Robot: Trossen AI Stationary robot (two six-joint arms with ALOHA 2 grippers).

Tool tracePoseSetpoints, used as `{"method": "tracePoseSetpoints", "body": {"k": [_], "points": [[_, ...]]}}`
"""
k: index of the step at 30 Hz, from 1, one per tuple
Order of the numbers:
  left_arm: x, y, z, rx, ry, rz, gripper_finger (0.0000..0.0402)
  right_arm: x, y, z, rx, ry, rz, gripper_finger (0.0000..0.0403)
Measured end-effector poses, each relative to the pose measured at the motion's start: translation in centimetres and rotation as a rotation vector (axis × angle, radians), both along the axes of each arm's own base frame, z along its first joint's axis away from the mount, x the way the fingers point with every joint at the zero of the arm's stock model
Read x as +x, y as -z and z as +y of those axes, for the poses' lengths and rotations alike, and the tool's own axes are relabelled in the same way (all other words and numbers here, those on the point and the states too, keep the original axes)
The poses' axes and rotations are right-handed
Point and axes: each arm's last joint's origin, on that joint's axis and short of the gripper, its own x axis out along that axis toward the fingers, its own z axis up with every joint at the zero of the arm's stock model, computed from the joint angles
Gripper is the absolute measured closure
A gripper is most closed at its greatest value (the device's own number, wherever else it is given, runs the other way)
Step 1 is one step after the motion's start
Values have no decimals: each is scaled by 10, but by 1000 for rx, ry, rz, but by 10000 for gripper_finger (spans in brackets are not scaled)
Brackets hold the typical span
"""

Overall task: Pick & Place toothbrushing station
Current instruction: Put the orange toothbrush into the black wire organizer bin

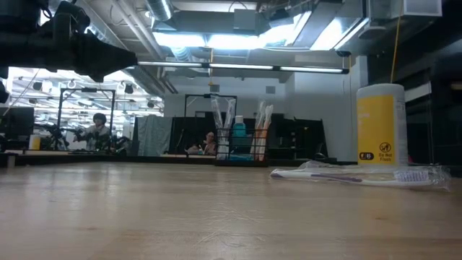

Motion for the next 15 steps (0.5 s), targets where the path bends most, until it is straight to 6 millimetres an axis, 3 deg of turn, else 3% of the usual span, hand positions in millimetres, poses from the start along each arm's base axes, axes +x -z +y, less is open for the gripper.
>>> {"method": "tracePoseSetpoints", "body": {"k": [8, 15], "points": [[0, 0, 0, 0, 0, 0, 302, -1, 0, 1, 34, -6, 35, 310], [0, 0, 0, 0, 0, 0, 302, 5, -1, -1, 4, 5, -39, 256]]}}
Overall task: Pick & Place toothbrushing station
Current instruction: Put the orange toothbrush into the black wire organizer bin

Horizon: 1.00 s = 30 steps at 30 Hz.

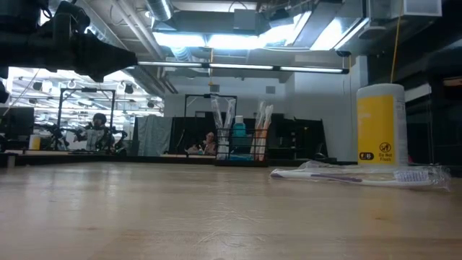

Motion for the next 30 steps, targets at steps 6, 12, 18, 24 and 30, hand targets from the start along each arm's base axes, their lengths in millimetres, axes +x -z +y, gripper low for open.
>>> {"method": "tracePoseSetpoints", "body": {"k": [6, 12, 18, 24, 30], "points": [[0, 0, 0, 0, 0, 0, 302, 11, -1, -6, 5, 26, -49, 233], [0, 0, 0, 0, 0, 0, 302, 19, 6, -17, 6, 67, -60, 236], [0, 0, 0, 0, 0, 0, 302, 15, 15, -23, 35, 64, -3, 239], [0, 0, 0, 0, 0, 0, 302, 12, 21, -25, 54, 59, -12, 239], [0, 0, 0, 0, 0, 0, 302, 15, 22, -28, 38, 74, -25, 285]]}}
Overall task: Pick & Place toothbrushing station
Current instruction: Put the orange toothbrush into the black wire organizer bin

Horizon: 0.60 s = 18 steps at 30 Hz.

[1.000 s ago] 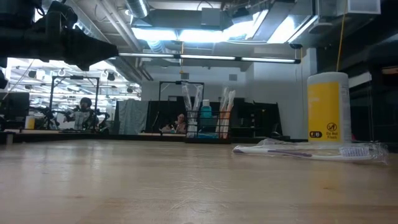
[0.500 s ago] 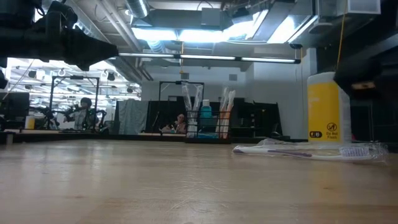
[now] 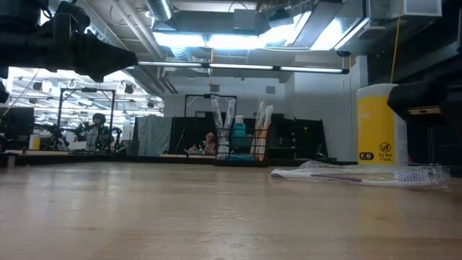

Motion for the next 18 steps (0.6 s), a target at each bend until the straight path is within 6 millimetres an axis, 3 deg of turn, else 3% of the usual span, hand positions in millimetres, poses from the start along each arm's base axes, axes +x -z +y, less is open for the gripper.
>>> {"method": "tracePoseSetpoints", "body": {"k": [5, 10, 14, 18], "points": [[0, 0, 0, 0, 0, 0, 302, 3, 0, -3, 15, -4, 15, 379], [0, 0, 0, 0, 0, 0, 302, 14, -5, -6, 33, 0, -21, 396], [0, 0, 0, 0, 0, 0, 302, 46, -34, -8, 11, 27, -161, 399], [0, 0, 0, 0, 0, 0, 302, 91, -79, -25, 3, 129, -368, 401]]}}
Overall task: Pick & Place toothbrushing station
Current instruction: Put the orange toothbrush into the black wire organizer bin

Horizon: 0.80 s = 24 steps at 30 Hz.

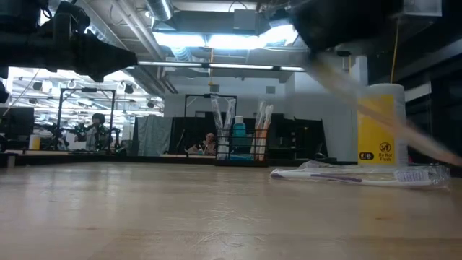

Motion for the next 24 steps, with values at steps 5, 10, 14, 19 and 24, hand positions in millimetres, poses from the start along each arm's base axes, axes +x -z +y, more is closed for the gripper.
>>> {"method": "tracePoseSetpoints", "body": {"k": [5, 10, 14, 19, 24], "points": [[0, 0, 0, 0, 0, 0, 302, 53, -59, -49, 160, 110, -282, 401], [0, 0, 0, 0, 0, 0, 302, 79, -95, -116, 310, 59, -490, 402], [0, 0, 0, 0, 0, 0, 302, 83, -112, -178, 424, 6, -601, 402], [0, 0, 0, 0, 0, 0, 302, 72, -126, -244, 495, -31, -716, 402], [0, 0, 0, 0, 0, 0, 302, 56, -131, -293, 445, 5, -781, 403]]}}
